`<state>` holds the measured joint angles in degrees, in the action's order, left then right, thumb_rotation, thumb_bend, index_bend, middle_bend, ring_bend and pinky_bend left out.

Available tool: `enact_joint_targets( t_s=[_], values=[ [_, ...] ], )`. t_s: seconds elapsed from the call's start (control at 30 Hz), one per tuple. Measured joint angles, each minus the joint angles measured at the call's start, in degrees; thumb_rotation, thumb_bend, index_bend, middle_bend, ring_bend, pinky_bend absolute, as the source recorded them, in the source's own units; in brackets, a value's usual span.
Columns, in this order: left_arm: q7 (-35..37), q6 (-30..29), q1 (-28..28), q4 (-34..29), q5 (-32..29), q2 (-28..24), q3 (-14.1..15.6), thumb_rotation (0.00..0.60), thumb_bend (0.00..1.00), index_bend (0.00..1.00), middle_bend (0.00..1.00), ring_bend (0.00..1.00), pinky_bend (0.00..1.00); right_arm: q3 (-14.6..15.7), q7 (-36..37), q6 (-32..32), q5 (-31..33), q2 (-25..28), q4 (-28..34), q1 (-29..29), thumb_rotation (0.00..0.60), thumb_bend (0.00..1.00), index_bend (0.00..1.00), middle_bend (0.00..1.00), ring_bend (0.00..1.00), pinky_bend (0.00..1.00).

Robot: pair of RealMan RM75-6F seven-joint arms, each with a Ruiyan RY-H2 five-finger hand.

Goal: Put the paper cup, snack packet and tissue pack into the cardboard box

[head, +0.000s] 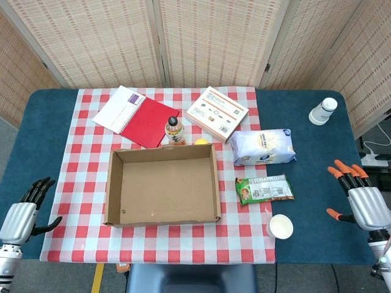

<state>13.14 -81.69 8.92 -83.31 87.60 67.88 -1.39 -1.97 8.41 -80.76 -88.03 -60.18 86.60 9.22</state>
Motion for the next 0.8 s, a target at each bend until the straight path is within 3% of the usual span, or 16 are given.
enact_joint_targets(
  t_s=[0.17, 0.43, 0.8],
  values=[
    [0.19, -0.48, -0.20, -0.53, -0.07, -0.45, -0.09, 0.600, 0.23, 0.09, 0.03, 0.00, 0.22, 0.26, 0.40, 1.72, 0.15, 2.84, 2.73, 0.27, 0.600, 0.00, 0.14, 0.00, 0.00, 0.13],
    [0.88, -0.19, -0.17, -0.89, 0.30, -0.88, 0.21, 0.600, 0.23, 0.09, 0.03, 0.00, 0.22, 2.58, 1.34, 12.11, -2.24, 8.25, 9.00, 4.37, 0.600, 0.00, 0.14, 0.00, 0.00, 0.15],
    [1.25, -0.62, -0.24, -1.30, 0.85, -1.24, 0.40, 0.600, 0.23, 0.09, 0.03, 0.00, 0.22, 5.39, -16.51, 20.22, -3.69, 12.42, 21.69, 7.43, 0.600, 0.00, 0.11, 0.00, 0.00, 0.15]
  ],
)
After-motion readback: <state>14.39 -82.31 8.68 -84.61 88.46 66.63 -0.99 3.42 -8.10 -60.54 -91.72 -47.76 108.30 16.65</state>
